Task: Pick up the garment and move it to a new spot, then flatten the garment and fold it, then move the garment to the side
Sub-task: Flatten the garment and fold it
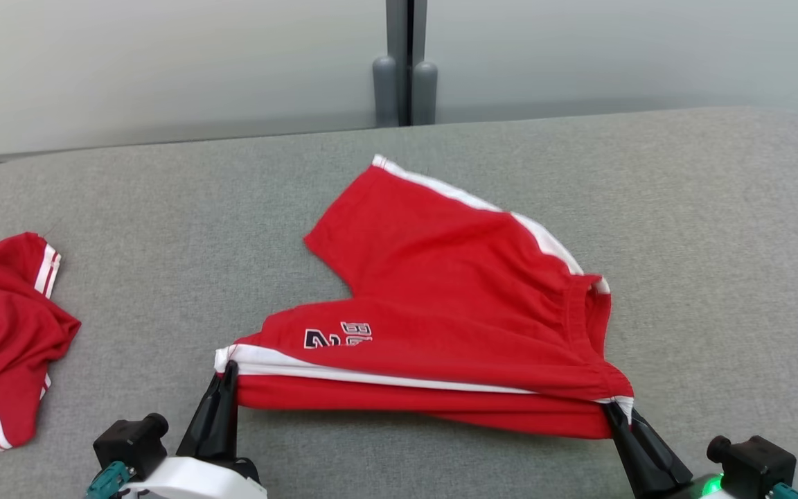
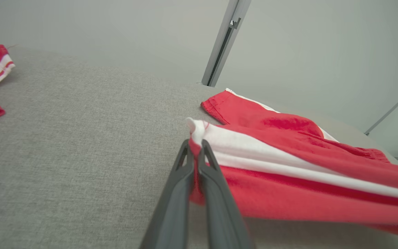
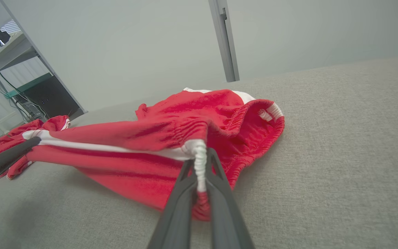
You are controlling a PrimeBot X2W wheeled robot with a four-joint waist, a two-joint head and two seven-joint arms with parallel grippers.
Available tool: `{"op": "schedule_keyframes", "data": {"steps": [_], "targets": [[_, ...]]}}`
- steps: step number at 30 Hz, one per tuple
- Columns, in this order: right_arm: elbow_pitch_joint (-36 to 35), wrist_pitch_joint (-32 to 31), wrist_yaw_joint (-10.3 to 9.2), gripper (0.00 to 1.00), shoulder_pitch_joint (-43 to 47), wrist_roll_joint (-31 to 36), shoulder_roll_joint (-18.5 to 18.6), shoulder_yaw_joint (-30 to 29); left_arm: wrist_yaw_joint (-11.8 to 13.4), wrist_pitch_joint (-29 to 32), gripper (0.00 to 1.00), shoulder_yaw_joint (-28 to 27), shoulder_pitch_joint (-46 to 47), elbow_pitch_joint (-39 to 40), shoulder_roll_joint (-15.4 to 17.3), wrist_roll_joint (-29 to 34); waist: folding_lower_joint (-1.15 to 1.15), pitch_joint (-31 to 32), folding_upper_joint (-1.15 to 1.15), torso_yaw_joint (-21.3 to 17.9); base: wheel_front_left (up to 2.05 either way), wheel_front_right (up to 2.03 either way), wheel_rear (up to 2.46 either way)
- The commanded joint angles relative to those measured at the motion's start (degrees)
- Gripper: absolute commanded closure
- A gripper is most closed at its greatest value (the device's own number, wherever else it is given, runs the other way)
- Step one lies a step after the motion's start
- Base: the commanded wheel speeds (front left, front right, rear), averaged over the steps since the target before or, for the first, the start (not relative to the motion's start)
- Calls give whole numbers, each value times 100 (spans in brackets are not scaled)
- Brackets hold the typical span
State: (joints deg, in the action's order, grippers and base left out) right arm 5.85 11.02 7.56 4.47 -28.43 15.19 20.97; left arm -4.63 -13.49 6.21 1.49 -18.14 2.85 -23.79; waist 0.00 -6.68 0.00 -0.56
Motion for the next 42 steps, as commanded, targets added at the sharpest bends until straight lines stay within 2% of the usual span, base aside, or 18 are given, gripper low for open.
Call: {"op": "schedule_keyframes", "data": {"steps": [1, 5, 9, 17, 26, 33, 38, 39, 40, 41, 42], "targets": [[-173, -107, -14, 100, 105, 43, -2, -130, 87, 62, 100, -51, -61, 176, 98, 10, 0, 66, 0, -62, 0, 0, 0], [-604, -447, -14, 100, 371, 136, -131, -322, 135, 337, 100, -54, -197, 597, 173, -45, 0, 63, 0, -126, 0, 0, 0], [-687, -611, -15, 100, 410, 70, -283, -488, 110, 487, 100, -10, 13, 726, 241, -38, 0, -2, 0, -148, 0, 0, 0], [-496, -900, -14, 100, -301, -260, -793, -885, -40, 912, 100, 249, 1389, 482, 359, 38, 0, -731, 0, -304, 0, 0, 0], [213, -670, -12, 100, -1673, -644, -1054, -826, -189, 1336, 100, 440, 3427, -811, 499, -14, 0, -1728, 0, -749, 0, 0, 0], [894, -220, -12, 100, -2446, -957, -1148, -623, -245, 1524, 100, 654, 4583, -2055, 532, -32, 0, -2064, 0, -1078, 0, 0, 0], [1275, -5, -12, 100, -2759, -1106, -1176, -320, -268, 1487, 100, 772, 5104, -2835, 472, -68, 0, -2136, 0, -1165, 0, 0, 0], [1307, 60, -11, 60, -2797, -1107, -1174, -263, -270, 1480, 92, 797, 5175, -2966, 465, -55, 0, -2138, 0, -1168, 0, 0, 0], [1342, 105, -11, 5, -2818, -1098, -1167, -222, -270, 1398, 27, 801, 5237, -3068, 451, -46, 0, -2138, 0, -1163, 0, 0, 0], [1361, 167, -8, 0, -2839, -1056, -1138, -195, -265, 1312, 0, 797, 5277, -3154, 433, -48, 0, -2132, 0, -1156, 0, 0, 0], [1383, 223, -8, 0, -2861, -967, -1084, -161, -262, 1207, 0, 809, 5302, -3229, 415, -36, 0, -2118, 0, -1139, 0, 0, 0]]}}
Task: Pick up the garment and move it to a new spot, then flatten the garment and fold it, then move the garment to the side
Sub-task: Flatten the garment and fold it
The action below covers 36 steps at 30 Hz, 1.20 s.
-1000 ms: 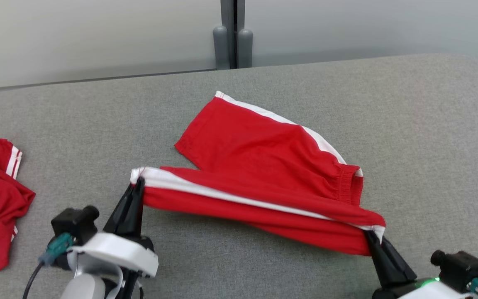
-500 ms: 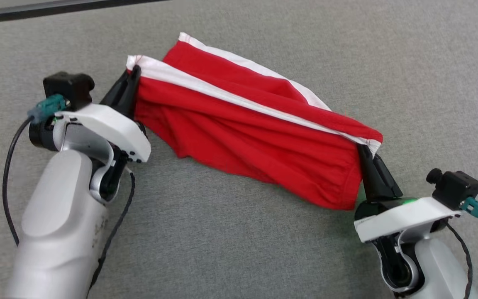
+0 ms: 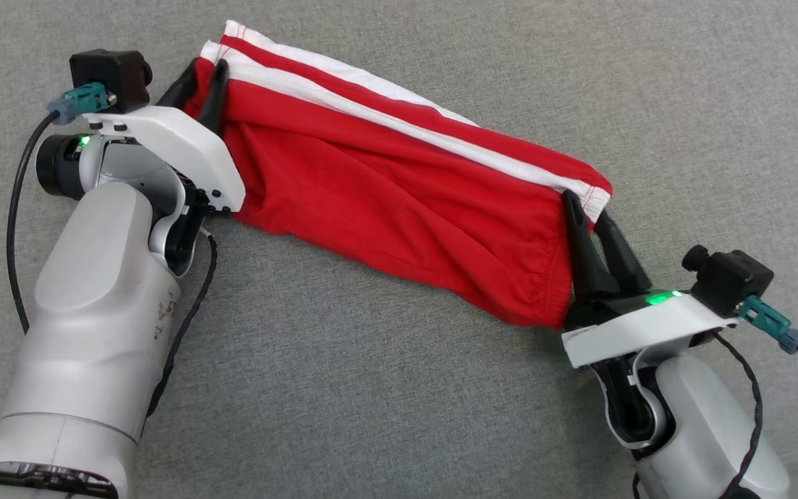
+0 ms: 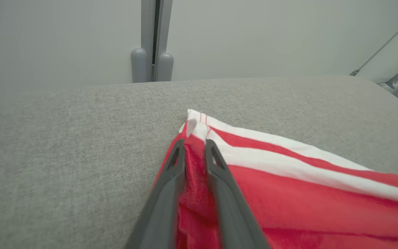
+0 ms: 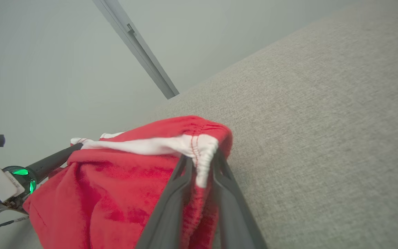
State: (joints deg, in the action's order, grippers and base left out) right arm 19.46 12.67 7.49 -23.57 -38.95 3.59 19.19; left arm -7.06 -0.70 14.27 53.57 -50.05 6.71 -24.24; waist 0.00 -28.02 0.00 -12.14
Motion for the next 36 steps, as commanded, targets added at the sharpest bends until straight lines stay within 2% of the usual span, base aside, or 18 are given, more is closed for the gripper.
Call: {"op": "schedule_keyframes", "data": {"steps": [1, 6, 10, 16, 20, 24, 29, 36], "targets": [[20, 163, 0, 0, -39, 297, 157, -9, -15, -361, 0, 50, 46, -129, 2, 72, 0, 70, 0, 75, 0, 0, 0], [-336, 254, -1, 0, 211, 1024, 358, -304, 107, -1191, 0, 71, -354, -50, -49, 158, 0, 248, 0, 255, 0, 0, 0], [-747, 258, -1, 0, 417, 1445, 424, -636, 283, -1402, 0, 26, -636, 284, -25, 265, 0, 371, 0, 372, 0, 0, 0], [-1248, 260, -1, 0, 832, 1990, 543, -1145, 638, -1447, 0, -403, -1614, 1787, 48, 459, 0, 646, 0, 585, 0, 0, 0], [-1340, 211, -1, 0, 1074, 2135, 596, -1347, 834, -1443, 0, -632, -2385, 2622, 103, 702, 0, 879, 0, 682, 0, 0, 0], [-1433, 41, 0, 0, 1344, 2234, 614, -1475, 961, -1443, 0, -765, -3097, 3107, 101, 856, 0, 1105, 0, 746, 0, 0, 0], [-1585, -151, 0, 0, 1626, 2191, 601, -1523, 1073, -1443, 0, -873, -3747, 3458, 70, 915, 0, 1255, 0, 809, 0, 0, 0], [-1700, -253, -1, 0, 1746, 2155, 570, -1531, 1134, -1444, 0, -911, -4032, 3610, 25, 890, 0, 1298, 0, 851, 0, 0, 0]]}}
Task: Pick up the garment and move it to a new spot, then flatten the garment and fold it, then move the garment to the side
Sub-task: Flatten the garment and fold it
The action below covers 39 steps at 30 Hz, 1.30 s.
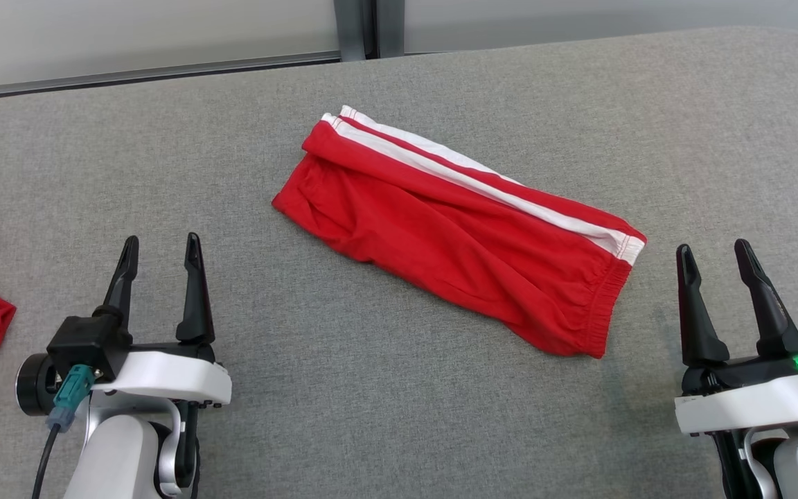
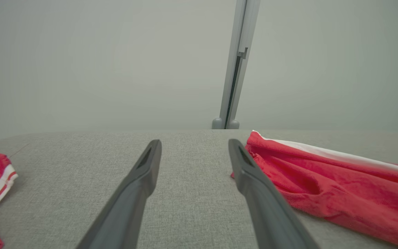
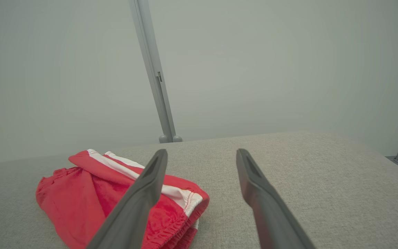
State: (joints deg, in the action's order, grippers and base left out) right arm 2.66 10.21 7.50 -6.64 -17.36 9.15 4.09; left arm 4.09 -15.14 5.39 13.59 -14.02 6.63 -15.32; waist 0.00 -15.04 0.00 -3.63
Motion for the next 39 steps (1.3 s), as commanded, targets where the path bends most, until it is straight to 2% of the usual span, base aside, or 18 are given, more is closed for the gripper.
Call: {"op": "schedule_keyframes", "data": {"steps": [1, 9, 18, 21, 25, 29, 34, 35, 36, 37, 39], "targets": [[-31, -8, -2, 0, 54, -11, 14, -20, 35, 1, 0, -15, -40, 11, 40, 22, 0, 3, 0, 4, 0, 0, 0], [-93, -49, -2, 0, 43, -29, -17, -32, -28, 1, 0, 38, 79, 39, 49, 24, 0, -34, 0, 10, 0, 0, 0], [-109, -43, -1, 0, -81, 16, -49, 15, -438, 371, 0, 561, 950, -358, -58, 54, 0, -208, 0, -16, 0, 0, 0], [-101, -29, -2, 0, -174, 7, -73, 104, -678, 749, 0, 825, 1429, -779, -115, 13, 0, -319, 0, -117, 0, 0, 0], [-39, 28, -2, 0, -298, -70, -110, 211, -847, 1270, 0, 1024, 2017, -1596, -158, -72, 0, -464, 0, -283, 0, 0, 0], [62, 86, -2, 0, -389, -145, -153, 303, -893, 1495, 0, 1032, 2558, -2408, -151, -126, 0, -597, 0, -425, 0, 0, 0], [202, 167, -2, 0, -422, -228, -172, 367, -826, 1719, 0, 969, 2993, -3333, -129, -222, 0, -677, 0, -528, 0, 0, 0], [234, 172, -2, 0, -430, -252, -182, 371, -821, 1763, 25, 962, 3064, -3467, -132, -237, 0, -683, 0, -534, 0, 0, 0], [259, 190, -2, 0, -436, -257, -180, 371, -807, 1800, 78, 965, 3095, -3585, -135, -239, 0, -688, 0, -536, 0, 0, 0], [280, 204, -2, 0, -441, -274, -180, 366, -796, 1771, 100, 974, 3112, -3663, -133, -238, 0, -686, 0, -533, 0, 0, 0], [312, 220, -2, 0, -448, -285, -182, 363, -781, 1775, 100, 1002, 3117, -3814, -123, -227, 0, -673, 0, -519, 0, 0, 0]]}}
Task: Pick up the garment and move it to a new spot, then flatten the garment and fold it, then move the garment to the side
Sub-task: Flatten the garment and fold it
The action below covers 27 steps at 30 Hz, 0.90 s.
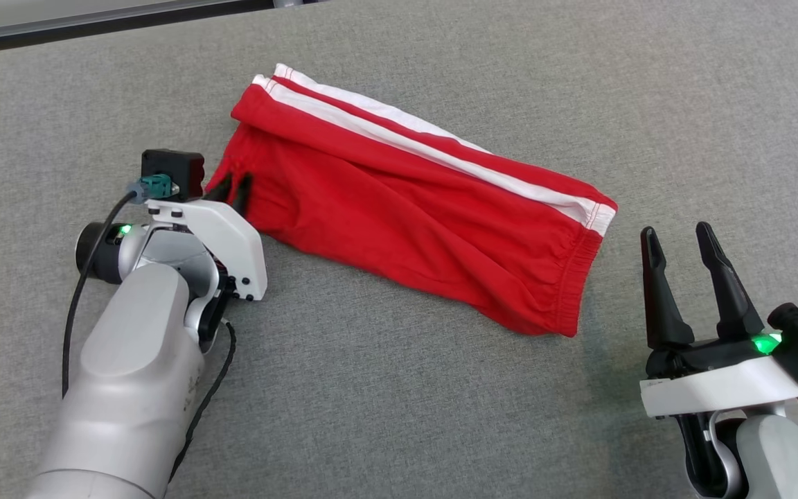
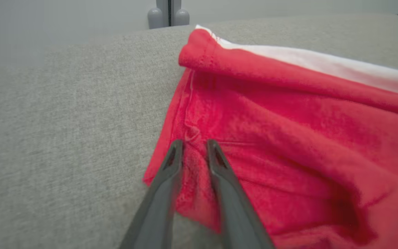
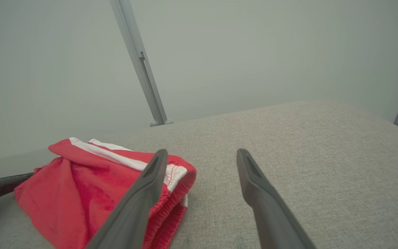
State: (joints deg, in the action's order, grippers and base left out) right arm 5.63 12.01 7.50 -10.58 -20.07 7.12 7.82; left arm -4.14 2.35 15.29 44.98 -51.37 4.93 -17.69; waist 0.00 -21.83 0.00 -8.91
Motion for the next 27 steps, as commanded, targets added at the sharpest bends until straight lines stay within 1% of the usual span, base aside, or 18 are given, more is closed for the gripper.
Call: {"op": "schedule_keyframes", "data": {"steps": [1, 9, 15, 17, 18, 20, 21, 22, 27], "targets": [[24, 53, -2, 0, -58, -50, 12, -4, 46, 4, 100, 31, -20, -131, 56, 34, 0, 13, 0, 21, 0, 0, 0], [8, 86, -2, 0, -66, -117, 56, -37, 39, -255, 100, 108, -242, -269, 51, -14, 0, 87, 0, 238, 0, 0, 0], [-5, 31, -2, 0, 33, -153, 113, -89, 75, -585, 100, 61, -727, 36, -23, -183, 0, 231, 0, 388, 0, 0, 0], [-2, -4, -2, 0, 119, -147, 143, -114, 115, -694, 100, 12, -1079, 223, -51, -294, 0, 337, 0, 457, 0, 0, 0], [-12, -33, -2, 0, 168, -143, 163, -155, 166, -774, 100, -38, -1473, 467, -70, -411, 0, 431, 0, 536, 0, 0, 0], [-27, -83, -2, 0, 247, -154, 187, -185, 246, -804, 100, -71, -1910, 774, -85, -516, 0, 547, 0, 622, 0, 0, 0], [-36, -100, -2, 0, 283, -135, 205, -175, 294, -801, 100, -98, -2134, 953, -87, -569, 0, 600, 0, 655, 0, 0, 0], [-36, -100, -2, 0, 283, -135, 205, -175, 294, -801, 100, -98, -2134, 953, -87, -569, 0, 600, 0, 655, 0, 0, 0], [-126, -236, -2, 0, 500, -99, 245, -262, 553, -606, 100, -111, -3088, 2053, -107, -749, 0, 831, 0, 841, 0, 0, 0]]}}
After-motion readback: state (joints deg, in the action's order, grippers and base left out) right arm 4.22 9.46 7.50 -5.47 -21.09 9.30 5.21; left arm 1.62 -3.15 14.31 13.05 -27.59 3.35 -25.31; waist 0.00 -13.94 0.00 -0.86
